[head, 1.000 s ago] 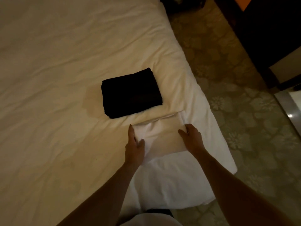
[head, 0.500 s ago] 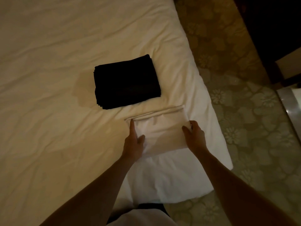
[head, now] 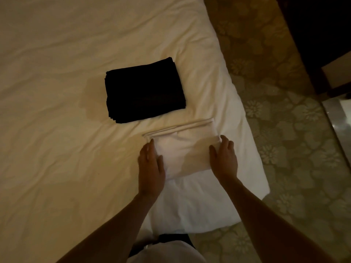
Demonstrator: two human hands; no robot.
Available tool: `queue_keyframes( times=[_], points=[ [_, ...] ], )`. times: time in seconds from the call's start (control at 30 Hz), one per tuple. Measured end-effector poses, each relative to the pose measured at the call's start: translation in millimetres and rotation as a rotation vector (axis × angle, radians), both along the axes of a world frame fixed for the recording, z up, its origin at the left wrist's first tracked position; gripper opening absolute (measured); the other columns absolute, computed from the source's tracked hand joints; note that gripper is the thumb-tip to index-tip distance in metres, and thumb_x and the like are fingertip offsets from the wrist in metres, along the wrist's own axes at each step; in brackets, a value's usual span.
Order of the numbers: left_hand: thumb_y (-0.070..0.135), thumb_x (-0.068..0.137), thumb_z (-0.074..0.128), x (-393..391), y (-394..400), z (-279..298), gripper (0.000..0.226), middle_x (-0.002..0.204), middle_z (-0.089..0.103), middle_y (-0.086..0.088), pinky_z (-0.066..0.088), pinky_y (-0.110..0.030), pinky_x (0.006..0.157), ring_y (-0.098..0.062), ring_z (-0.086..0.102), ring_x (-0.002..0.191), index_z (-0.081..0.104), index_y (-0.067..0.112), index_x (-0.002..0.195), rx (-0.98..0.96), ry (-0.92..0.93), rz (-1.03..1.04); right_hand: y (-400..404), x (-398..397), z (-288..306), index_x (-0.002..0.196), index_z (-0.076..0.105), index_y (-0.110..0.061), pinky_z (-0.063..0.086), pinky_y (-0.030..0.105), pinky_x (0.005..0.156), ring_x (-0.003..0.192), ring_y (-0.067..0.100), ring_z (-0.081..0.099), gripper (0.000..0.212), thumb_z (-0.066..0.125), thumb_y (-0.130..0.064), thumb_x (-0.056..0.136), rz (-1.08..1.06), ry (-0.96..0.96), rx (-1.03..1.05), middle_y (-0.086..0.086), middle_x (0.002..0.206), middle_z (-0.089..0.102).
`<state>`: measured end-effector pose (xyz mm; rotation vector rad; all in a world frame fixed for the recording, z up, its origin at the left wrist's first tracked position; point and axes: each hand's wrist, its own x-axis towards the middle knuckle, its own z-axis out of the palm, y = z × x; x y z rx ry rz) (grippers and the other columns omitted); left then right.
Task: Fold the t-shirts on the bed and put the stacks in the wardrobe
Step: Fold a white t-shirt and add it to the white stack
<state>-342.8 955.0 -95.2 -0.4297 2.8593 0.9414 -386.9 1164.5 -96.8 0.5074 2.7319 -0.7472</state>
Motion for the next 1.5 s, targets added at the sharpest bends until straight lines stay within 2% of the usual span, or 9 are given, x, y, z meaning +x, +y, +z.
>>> queue_keyframes(
  times=[0.1,0.33,0.5,0.63,0.73,0.93,1.03,1.3,1.5],
  points=[
    [0.040,0.101,0.039,7.2,1.5,0.3,0.065,0.163,0.015,-0.017,0.026,-0.052,0.115,-0.039,0.016,0.149,0.022,0.013,0.157,-0.349,0.018,-0.193,0.0,9.7,-0.5,0.144,0.035,-0.003,0.045,0.051,0.096,0.123,0.041,0.047,0.064,0.059,-0.035,0.094,0.171,0.147,0.227,0.025,0.141,0.042],
    [0.051,0.101,0.033,12.2,5.3,-26.7,0.072,0.165,-0.004,-0.015,0.018,-0.056,0.119,-0.035,-0.004,0.152,0.010,0.015,0.159,-0.406,-0.094,-0.354,7.6,20.8,-28.3,0.156,0.019,-0.010,0.026,0.052,0.116,0.147,0.040,0.018,0.068,0.033,-0.048,0.101,0.457,0.091,0.306,0.022,0.161,0.014],
    [0.057,0.100,0.026,11.6,7.5,-51.8,0.074,0.164,-0.019,-0.006,0.013,-0.057,0.120,-0.032,-0.014,0.151,-0.005,0.024,0.158,-0.286,-0.214,-0.289,5.9,14.2,-41.6,0.158,0.009,-0.020,0.023,0.054,0.117,0.148,0.041,0.011,0.069,0.029,-0.054,0.101,0.430,0.045,0.219,0.017,0.164,0.003],
    [0.060,0.097,0.031,9.5,6.5,-53.4,0.081,0.164,-0.019,-0.003,0.016,-0.050,0.119,-0.030,-0.020,0.150,-0.005,0.021,0.158,-0.059,-0.170,-0.171,7.9,9.6,-41.0,0.157,0.003,-0.026,0.033,0.051,0.112,0.146,0.037,0.020,0.076,0.040,-0.057,0.098,0.244,0.011,-0.082,0.015,0.163,0.007],
    [0.064,0.094,0.036,0.2,8.9,-43.1,0.088,0.165,0.001,-0.011,0.034,-0.052,0.110,-0.034,0.005,0.151,0.003,0.014,0.158,0.021,-0.282,0.222,5.2,-2.0,-37.7,0.156,0.010,-0.014,0.041,0.047,0.108,0.139,0.033,0.034,0.082,0.047,-0.055,0.095,0.146,-0.025,-0.100,0.015,0.154,0.032],
    [0.048,0.100,0.043,-9.3,-5.1,-52.8,0.065,0.128,0.053,-0.022,0.048,-0.048,0.092,-0.040,0.053,0.117,0.039,-0.001,0.142,0.153,-0.311,0.220,-11.3,0.3,-33.7,0.150,0.028,-0.008,0.051,0.043,0.088,0.116,0.032,0.053,0.073,0.043,-0.056,0.096,0.218,0.056,0.103,0.017,0.136,0.049],
    [0.042,0.101,0.044,-3.7,-11.4,-55.2,0.055,0.126,0.056,-0.017,0.047,-0.039,0.091,-0.034,0.057,0.114,0.041,0.004,0.141,0.183,-0.320,0.212,-13.0,3.2,-36.5,0.149,0.028,-0.006,0.050,0.043,0.084,0.110,0.032,0.054,0.076,0.039,-0.059,0.096,0.273,0.047,0.155,0.017,0.130,0.050],
    [0.042,0.100,0.049,-17.9,-15.1,-25.0,0.074,0.149,0.034,-0.020,0.043,-0.051,0.101,-0.039,0.041,0.130,0.014,0.007,0.155,0.117,-0.441,0.123,-3.8,-13.2,-10.3,0.149,0.025,-0.007,0.046,0.046,0.090,0.112,0.035,0.052,0.076,0.044,-0.057,0.095,0.406,-0.062,0.352,0.019,0.130,0.048],
    [0.028,0.100,0.052,4.8,-58.7,26.7,0.032,0.113,0.070,-0.010,0.053,-0.031,0.084,-0.026,0.067,0.101,0.060,0.016,0.128,0.390,-0.296,0.247,-58.9,-6.1,44.5,0.126,0.057,-0.008,0.050,0.038,0.086,0.100,0.028,0.061,0.033,0.051,-0.027,0.099,0.498,-0.049,0.156,0.013,0.119,0.060]
  ],
)
